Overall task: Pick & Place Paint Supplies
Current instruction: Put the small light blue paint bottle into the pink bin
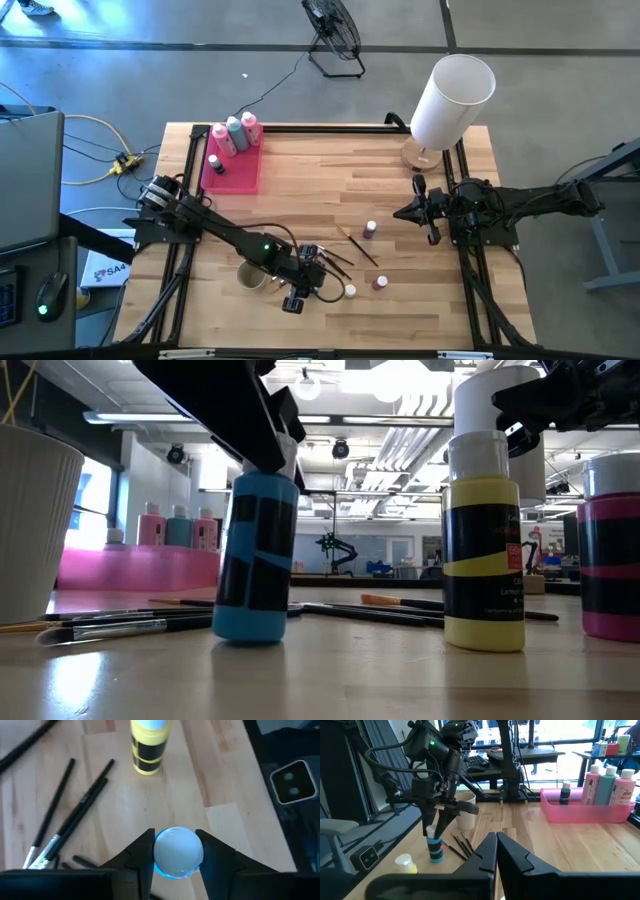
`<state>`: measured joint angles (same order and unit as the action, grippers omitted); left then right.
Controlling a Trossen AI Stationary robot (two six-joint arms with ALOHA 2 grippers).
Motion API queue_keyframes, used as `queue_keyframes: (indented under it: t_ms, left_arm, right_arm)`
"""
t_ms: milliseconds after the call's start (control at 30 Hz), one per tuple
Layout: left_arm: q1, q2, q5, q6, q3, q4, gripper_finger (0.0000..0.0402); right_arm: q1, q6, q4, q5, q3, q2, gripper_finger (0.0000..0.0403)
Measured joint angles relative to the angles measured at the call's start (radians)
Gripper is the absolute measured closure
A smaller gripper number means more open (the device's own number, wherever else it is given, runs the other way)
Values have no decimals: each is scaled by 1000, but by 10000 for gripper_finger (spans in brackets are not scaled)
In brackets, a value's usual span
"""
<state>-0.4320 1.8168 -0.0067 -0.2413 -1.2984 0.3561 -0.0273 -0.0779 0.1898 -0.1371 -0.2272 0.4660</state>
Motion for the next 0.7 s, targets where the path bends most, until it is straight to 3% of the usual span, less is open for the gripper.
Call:
queue_keyframes:
  t_ms: [300,700]
  left_arm:
    - [35,-15,12,5,0,15,276]
    - [106,-177,-45,96,0,190,275]
  right_arm:
    - [0,3,0,-1,0,0,400]
    - [0,3,3,-26,-1,0,400]
